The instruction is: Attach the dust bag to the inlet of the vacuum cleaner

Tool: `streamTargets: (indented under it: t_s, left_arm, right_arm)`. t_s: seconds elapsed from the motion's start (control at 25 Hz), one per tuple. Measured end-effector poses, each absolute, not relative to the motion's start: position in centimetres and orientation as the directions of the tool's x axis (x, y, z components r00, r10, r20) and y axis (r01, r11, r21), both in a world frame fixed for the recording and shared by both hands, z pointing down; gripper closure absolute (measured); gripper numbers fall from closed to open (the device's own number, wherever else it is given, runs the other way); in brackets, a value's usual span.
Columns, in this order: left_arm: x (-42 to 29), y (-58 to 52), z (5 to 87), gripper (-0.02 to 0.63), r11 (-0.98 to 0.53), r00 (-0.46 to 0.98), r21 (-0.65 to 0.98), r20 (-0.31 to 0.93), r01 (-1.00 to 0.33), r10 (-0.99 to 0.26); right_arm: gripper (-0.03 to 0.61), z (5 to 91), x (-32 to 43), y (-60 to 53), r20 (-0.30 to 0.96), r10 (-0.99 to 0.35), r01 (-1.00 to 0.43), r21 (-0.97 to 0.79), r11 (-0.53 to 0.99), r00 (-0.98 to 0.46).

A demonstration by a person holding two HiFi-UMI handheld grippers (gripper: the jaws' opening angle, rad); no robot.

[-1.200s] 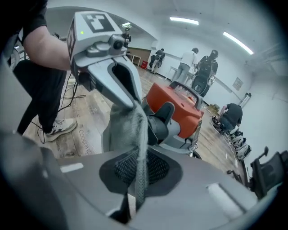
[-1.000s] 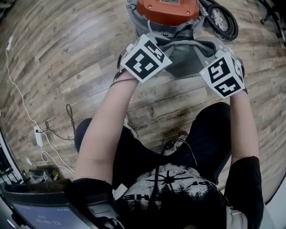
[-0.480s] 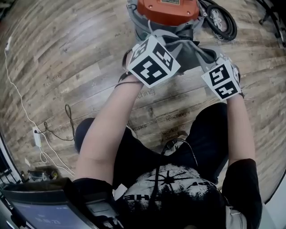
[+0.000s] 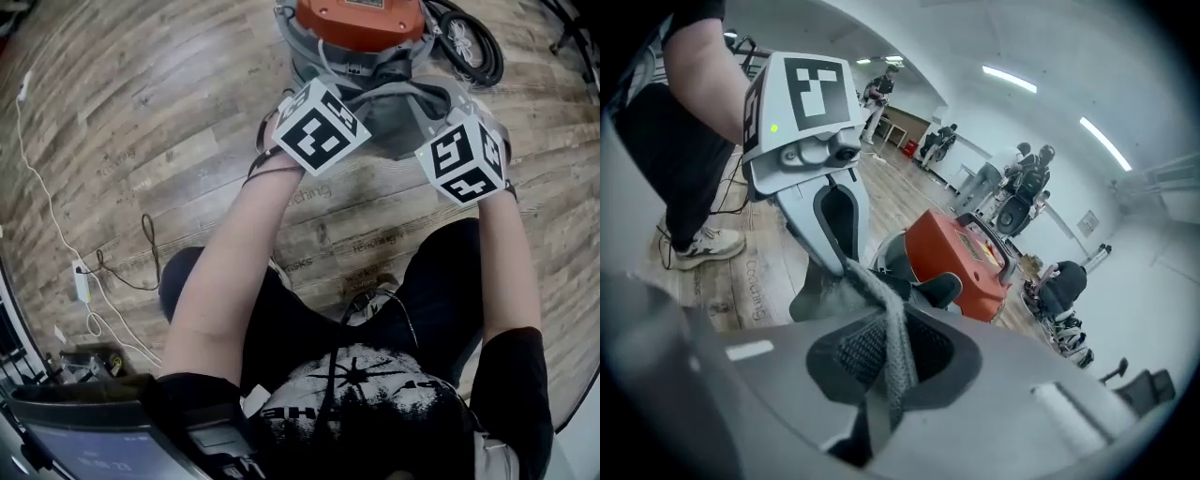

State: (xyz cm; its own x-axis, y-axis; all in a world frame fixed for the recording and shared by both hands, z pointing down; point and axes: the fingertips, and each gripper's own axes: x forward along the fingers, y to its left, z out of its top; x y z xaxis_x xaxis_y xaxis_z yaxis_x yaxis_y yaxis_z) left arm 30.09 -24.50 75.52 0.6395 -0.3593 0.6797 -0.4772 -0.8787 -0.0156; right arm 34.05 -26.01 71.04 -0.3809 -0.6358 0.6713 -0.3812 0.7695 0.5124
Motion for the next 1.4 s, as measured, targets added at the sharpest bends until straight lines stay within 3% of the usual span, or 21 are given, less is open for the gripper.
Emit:
streamTargets:
  t_s: [0.52,0.92,1.4]
  left_arm:
    - [32.0,-25.6,71.1,0.574,-0.866,0.685,-0.142,0.556,-0.48,-0.471]
    - [29.8,-25.4,74.6,0.565,-0.847,0.651,0.026,0.652,-0.531,-0.388]
    - [31.1,-25.7,72.2,0.568,-0.871,0.679,-0.094,0.588,-0.482,-0.439]
  right_arm:
    - [0.561,74.5,36.6,-25.3,0.686,-0.589,-0.522,0.345,0.78,-0.426]
    - [0.56,71.5,34.6,-26.5,0.671,-0.611,-0.433,0.443,0.785,-0.42]
    - [0.56,73.4,36.3,-25.1,0.662,-0.597,-0.516,0.351,0.781,-0.453]
